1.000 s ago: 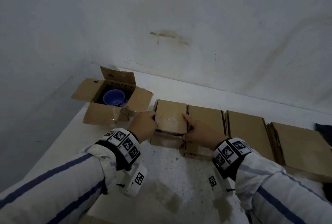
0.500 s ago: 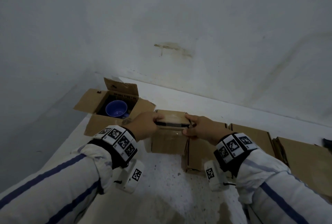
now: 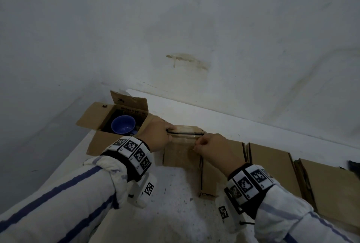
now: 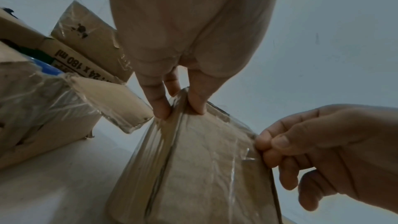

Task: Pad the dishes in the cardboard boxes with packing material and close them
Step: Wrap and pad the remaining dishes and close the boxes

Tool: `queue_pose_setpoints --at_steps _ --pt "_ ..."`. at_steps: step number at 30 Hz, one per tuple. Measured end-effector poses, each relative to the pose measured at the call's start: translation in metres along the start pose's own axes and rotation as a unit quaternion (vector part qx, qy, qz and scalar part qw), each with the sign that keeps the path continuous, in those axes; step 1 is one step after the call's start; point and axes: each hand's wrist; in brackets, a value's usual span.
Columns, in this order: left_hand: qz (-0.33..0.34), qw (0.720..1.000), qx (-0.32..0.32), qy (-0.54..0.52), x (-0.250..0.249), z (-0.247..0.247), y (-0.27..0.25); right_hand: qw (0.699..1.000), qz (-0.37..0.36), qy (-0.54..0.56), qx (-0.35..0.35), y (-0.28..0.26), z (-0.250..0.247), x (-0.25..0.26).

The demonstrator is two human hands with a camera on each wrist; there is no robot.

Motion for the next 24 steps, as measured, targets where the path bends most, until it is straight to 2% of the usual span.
queue_pose_setpoints --at_steps 5,11,14,20,22,24 --pt "0.009 1.0 -0.016 0.003 0.0 0.0 0.002 0.989 0.062 0.126 -0.032 0.011 0.01 0.007" --pt "0.005 1.0 -0.03 -0.001 -0.002 0.0 0.003 0.977 0.101 0.178 -0.05 0.02 0.017 0.011" --pt "0.0 0.999 -0.04 0.006 -0.004 0.001 0.004 0.977 0.097 0.183 -0.044 0.023 0.014 0.01" --pt "-0.03 0.999 -0.021 0.02 -0.008 -0.002 0.007 0.986 0.089 0.137 0.02 0.017 0.012 0.004" --pt "-0.03 0.999 -0.013 0.016 -0.01 -0.004 0.007 0.994 0.077 0.079 0.023 0.018 0.014 0.001" --pt "-0.028 1.0 -0.009 0.011 -0.011 -0.005 0.007 0.997 0.057 -0.032 0.035 0.019 0.017 0.0"
Point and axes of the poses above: each hand's wrist, its own y-axis towards the middle knuckle, its own z-axis out of the palm, x = y × z, and after that the axes turned 12 degrees about -z, right-handed
